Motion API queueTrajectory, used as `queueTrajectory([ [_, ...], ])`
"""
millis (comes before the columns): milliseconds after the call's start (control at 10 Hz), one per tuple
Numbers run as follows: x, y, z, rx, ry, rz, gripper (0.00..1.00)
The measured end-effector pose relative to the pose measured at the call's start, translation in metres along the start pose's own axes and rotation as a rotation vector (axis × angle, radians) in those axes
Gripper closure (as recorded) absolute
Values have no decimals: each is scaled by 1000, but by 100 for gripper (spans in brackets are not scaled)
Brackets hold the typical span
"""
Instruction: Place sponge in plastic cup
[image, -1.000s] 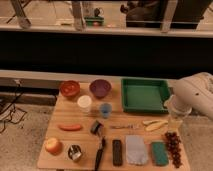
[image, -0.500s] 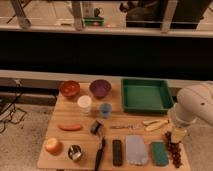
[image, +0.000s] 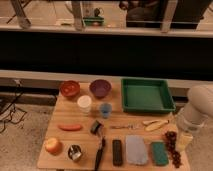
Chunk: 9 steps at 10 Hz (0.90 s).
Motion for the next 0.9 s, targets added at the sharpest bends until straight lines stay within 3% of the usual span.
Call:
queueTrajectory([
  [700,2,2,1,-7,-1,4,20],
  [900,14,12,1,0,11,29,20],
])
